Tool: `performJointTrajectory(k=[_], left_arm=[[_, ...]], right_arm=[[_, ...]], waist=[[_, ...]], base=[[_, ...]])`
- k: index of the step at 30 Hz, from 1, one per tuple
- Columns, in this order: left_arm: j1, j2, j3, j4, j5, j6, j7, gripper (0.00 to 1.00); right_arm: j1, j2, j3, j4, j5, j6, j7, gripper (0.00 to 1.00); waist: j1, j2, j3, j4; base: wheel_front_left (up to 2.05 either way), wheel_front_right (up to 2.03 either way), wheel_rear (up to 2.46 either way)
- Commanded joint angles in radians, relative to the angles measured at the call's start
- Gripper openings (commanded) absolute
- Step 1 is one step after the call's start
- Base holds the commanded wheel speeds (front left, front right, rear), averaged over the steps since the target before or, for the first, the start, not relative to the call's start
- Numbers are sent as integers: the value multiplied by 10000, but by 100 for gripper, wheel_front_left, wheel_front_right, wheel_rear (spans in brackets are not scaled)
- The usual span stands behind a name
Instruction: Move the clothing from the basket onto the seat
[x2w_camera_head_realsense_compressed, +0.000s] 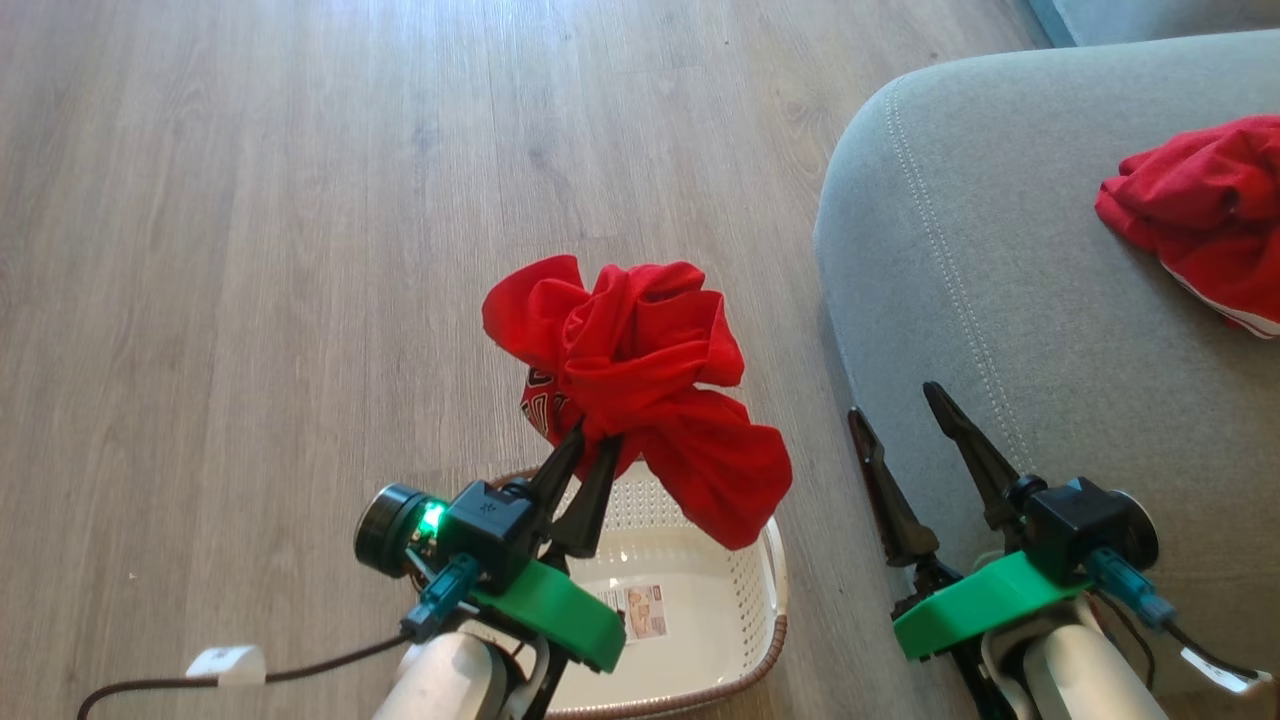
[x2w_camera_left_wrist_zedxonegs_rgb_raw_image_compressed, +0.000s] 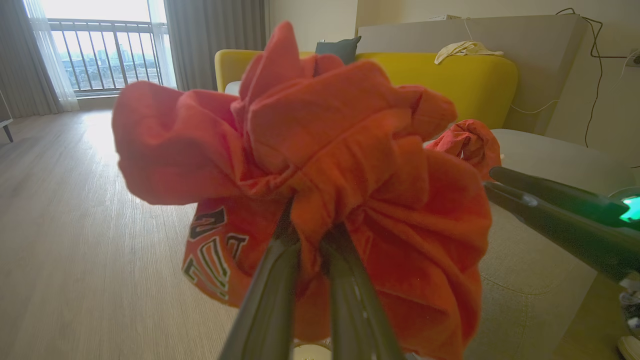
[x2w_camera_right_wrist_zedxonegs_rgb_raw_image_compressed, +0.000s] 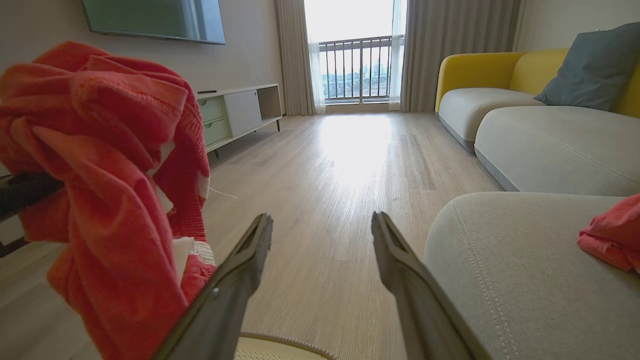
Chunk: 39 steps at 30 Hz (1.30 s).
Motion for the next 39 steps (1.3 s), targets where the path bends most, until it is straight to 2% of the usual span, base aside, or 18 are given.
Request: performJointTrajectory(k=[1, 13, 18, 26, 39], left_arm=[[-510, 30, 325, -352, -13, 16, -95, 0], [-584, 30, 508, -210, 254, 44, -95, 0], [-614, 30, 604, -101, 331, 34, -95, 0], [-667, 30, 625, 2, 535, 32, -95, 0], [-908, 30, -111, 349, 863, -259, -95, 0]], right_arm=[[-237, -37, 163, -341, 38, -2, -67, 100], [-287, -50, 279, -454, 29, -2, -67, 100], [-338, -347, 1028, -693, 310, -2, -67, 100], [-632, -1253, 2929, -1032, 891, -2, -67, 100], [-1388, -1092, 3460, -325, 431, -2, -67, 100]], waist=[[0, 0, 11, 0], [0, 0, 89, -90], [0, 0, 138, -135], [0, 0, 134, -126], [0, 0, 177, 31]], base=[[0, 0, 0], [0, 0, 0], [0, 0, 0], [0, 0, 0], [0, 0, 0]])
